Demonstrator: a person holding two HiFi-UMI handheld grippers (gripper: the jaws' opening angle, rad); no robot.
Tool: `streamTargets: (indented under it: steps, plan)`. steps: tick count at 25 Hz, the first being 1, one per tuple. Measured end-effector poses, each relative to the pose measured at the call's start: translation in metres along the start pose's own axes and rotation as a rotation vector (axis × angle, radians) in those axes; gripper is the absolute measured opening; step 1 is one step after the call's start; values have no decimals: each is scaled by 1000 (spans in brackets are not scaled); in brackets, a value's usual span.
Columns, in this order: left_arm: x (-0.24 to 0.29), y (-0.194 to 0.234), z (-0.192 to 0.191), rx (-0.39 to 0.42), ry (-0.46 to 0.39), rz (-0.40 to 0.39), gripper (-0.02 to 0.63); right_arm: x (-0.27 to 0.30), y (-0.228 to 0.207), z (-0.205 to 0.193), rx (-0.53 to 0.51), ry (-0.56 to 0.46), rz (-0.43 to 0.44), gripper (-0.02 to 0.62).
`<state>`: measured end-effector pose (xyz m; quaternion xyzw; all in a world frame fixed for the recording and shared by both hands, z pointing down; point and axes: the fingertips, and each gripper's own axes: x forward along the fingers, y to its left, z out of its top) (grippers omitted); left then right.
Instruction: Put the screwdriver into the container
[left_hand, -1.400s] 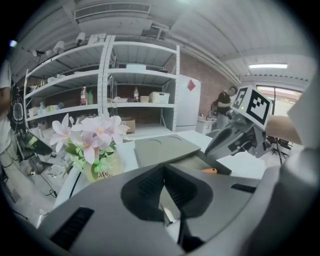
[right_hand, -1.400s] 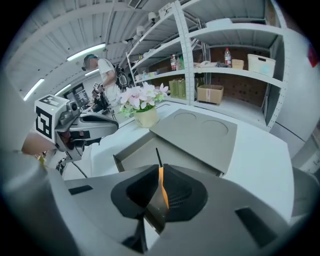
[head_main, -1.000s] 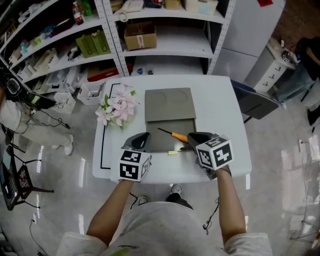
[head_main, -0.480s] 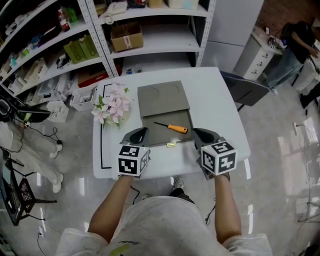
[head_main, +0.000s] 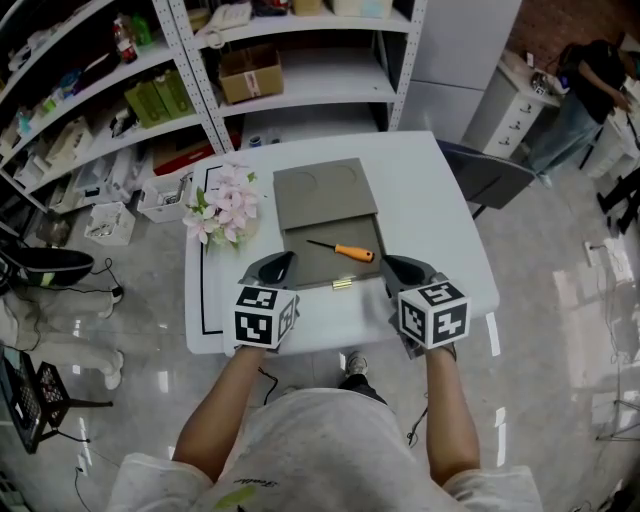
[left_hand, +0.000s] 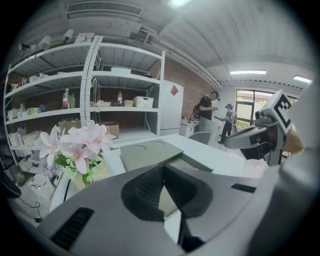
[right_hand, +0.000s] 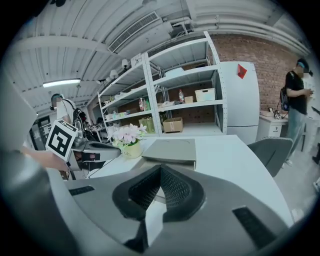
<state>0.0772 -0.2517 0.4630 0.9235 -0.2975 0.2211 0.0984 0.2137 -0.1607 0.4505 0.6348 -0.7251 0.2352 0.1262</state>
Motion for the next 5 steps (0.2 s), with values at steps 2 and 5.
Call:
streamTargets:
  steps: [2,5]
  plan:
    - [-1,1,-1,0,1,1,6,-1,1,-1,0,2,2,3]
    - [-3,0,-2,-3,5,-1,6,-2,3,-2,2,7,4,3]
